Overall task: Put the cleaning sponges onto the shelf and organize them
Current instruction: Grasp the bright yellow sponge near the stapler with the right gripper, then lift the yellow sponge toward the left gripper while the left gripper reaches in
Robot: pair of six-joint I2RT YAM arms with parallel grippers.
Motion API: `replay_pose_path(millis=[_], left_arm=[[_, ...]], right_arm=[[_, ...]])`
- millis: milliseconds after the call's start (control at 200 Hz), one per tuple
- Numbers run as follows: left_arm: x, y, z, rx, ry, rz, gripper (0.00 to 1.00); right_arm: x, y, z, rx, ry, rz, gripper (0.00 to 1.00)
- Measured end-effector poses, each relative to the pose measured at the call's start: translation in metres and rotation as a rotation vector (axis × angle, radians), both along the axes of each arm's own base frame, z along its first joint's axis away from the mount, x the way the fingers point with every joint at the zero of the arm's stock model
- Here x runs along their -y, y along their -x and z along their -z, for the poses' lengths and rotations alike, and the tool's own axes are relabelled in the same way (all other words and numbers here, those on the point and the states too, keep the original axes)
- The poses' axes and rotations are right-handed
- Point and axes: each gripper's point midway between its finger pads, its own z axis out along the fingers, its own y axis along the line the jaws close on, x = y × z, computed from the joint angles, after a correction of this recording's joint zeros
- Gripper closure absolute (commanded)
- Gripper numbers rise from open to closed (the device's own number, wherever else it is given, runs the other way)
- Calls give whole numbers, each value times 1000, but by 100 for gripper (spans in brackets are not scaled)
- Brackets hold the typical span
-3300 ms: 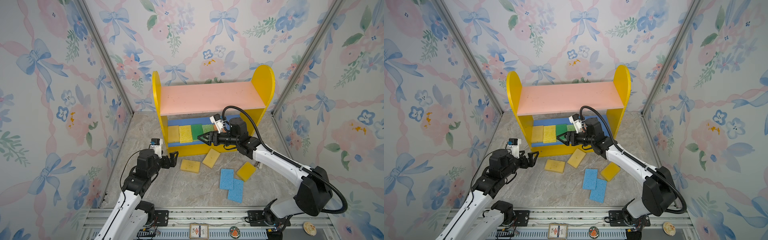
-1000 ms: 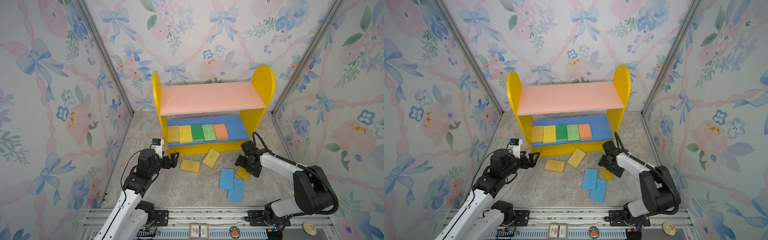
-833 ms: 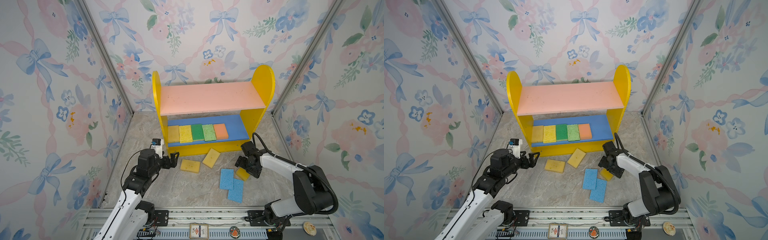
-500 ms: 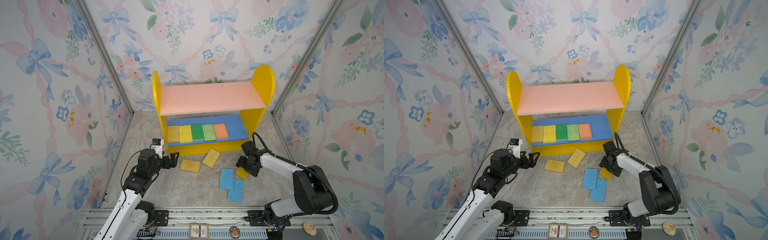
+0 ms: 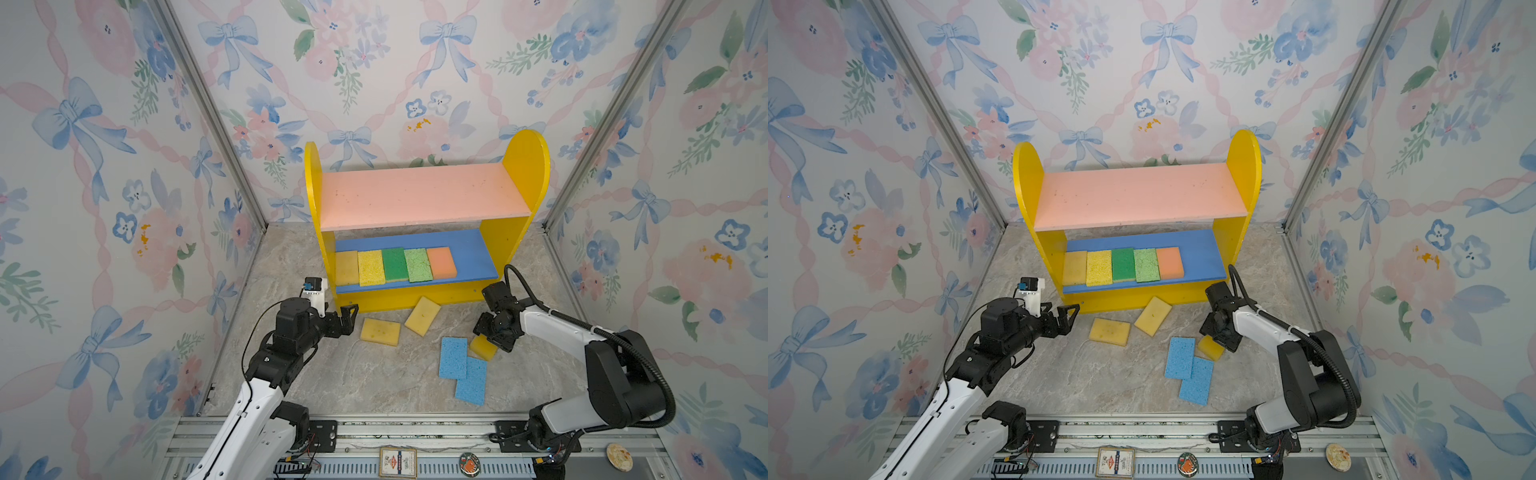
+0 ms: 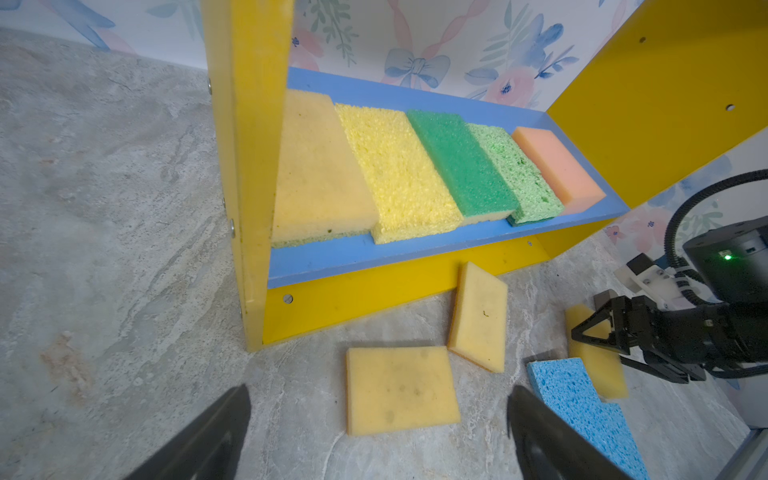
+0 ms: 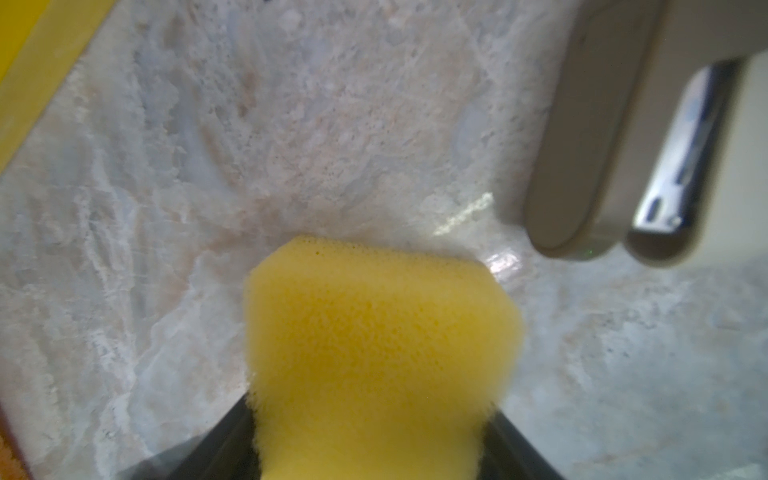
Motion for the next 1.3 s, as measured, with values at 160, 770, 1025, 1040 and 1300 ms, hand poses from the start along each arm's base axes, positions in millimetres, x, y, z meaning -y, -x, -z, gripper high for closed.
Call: replay_pose_path(millis=[160, 770, 1025, 1040, 1300], left_arm=[[0, 0, 1, -4, -1, 0, 2], [0, 0, 1, -4, -1, 0, 2], [0, 0, 1, -4, -1, 0, 2], [0, 0, 1, -4, -1, 0, 2], [2, 1, -1, 1, 7, 8, 2]], right_arm=[[-2, -1, 0, 2, -8, -3, 34], [-6, -2, 0, 4, -26, -33, 40], [-24, -14, -37, 126, -52, -172, 46], [-27, -15, -42, 141, -53, -189, 46], [-107, -17, -123, 404, -148, -550, 47]])
